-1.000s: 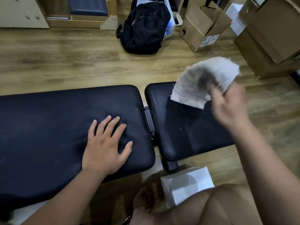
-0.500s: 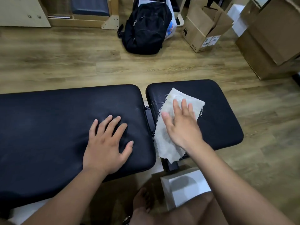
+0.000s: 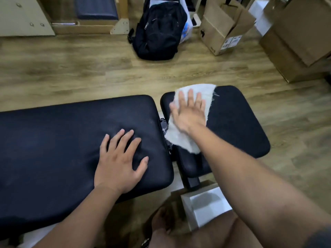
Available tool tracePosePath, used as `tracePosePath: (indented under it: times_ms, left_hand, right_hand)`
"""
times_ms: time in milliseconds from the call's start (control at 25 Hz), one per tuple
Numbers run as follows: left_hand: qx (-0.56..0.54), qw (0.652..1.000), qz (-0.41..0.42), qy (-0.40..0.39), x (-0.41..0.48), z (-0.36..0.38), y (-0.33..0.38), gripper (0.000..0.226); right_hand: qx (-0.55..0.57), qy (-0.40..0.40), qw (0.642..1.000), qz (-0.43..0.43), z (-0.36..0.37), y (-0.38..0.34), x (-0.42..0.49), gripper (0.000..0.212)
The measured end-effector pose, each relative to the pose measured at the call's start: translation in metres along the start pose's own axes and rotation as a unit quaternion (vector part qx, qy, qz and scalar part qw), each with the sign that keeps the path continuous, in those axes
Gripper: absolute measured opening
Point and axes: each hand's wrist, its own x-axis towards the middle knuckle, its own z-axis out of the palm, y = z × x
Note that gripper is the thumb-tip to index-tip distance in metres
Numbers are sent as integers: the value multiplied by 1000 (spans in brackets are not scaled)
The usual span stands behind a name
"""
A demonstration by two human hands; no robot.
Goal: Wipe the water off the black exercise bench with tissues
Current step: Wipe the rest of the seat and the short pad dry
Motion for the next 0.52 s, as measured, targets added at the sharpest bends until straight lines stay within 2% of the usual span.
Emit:
tracePosePath:
  times_ms: [80, 160, 240, 360, 440, 520]
  left_hand:
    - [-3, 1000, -1, -1, 0, 0, 0, 62]
    - [-3, 1000, -1, -7, 0, 0, 1, 62]
    - [3, 1000, 0, -5, 1, 1, 0, 62]
    - [-1, 1000, 3, 0, 0, 2, 0, 61]
    - [3, 1000, 4, 5, 1, 3, 0, 61]
    - [3, 1000, 2, 4, 2, 3, 1, 61]
  right_hand:
    - [-7, 5, 994, -108, 9, 9, -54, 64]
    - [-8, 8, 989, -148, 13, 52, -94, 63]
    - [-29, 31, 995, -86, 8, 116, -84, 68]
    - [-5, 30, 994, 104, -9, 180, -27, 73]
    - [34, 21, 979, 202, -17, 170, 7, 70]
    - [38, 13, 978, 206, -19, 127, 21, 67]
